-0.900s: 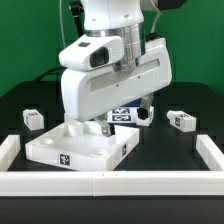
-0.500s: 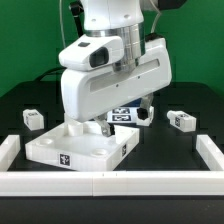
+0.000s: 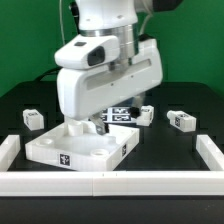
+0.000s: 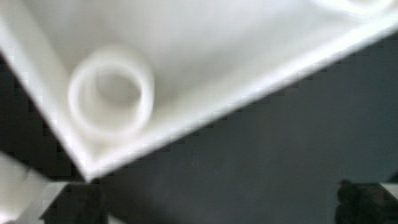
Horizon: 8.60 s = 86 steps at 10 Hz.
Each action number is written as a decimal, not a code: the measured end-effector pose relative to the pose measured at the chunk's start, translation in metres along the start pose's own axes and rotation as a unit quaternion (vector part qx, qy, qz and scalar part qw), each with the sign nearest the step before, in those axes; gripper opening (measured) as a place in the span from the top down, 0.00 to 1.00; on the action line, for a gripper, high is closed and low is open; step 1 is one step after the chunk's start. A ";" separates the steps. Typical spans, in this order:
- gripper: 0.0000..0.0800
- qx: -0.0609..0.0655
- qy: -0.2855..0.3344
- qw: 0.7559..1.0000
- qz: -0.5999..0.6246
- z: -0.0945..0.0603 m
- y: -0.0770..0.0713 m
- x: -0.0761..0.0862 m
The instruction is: Assemble square table
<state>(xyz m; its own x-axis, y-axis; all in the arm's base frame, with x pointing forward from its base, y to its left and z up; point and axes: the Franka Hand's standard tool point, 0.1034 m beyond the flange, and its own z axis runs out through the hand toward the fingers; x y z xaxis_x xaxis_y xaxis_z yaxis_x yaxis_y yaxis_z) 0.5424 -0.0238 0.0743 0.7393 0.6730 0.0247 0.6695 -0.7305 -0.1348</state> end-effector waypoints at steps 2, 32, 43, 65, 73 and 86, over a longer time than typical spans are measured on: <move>0.19 -0.006 -0.011 0.996 -0.084 0.001 -0.007 -0.031; 0.93 -0.046 -0.010 0.955 -0.293 0.076 -0.073 -0.029; 0.93 -0.042 -0.012 0.924 -0.379 0.082 -0.088 0.024; 0.19 -0.064 0.023 0.997 -0.019 0.044 -0.195 0.073; 0.19 -0.046 0.019 0.992 0.117 0.066 -0.210 0.052; 0.19 0.037 -0.405 0.903 0.143 0.088 -0.218 0.024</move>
Offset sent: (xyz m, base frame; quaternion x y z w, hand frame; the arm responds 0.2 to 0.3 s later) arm 0.0000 0.0000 0.0000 0.0000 0.0000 -0.0650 0.9979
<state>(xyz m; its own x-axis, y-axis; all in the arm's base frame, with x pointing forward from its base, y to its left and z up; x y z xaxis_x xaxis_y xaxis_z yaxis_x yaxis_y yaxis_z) 0.4075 0.1621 0.0173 0.5659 0.3449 -0.7489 0.4312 -0.8980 -0.0877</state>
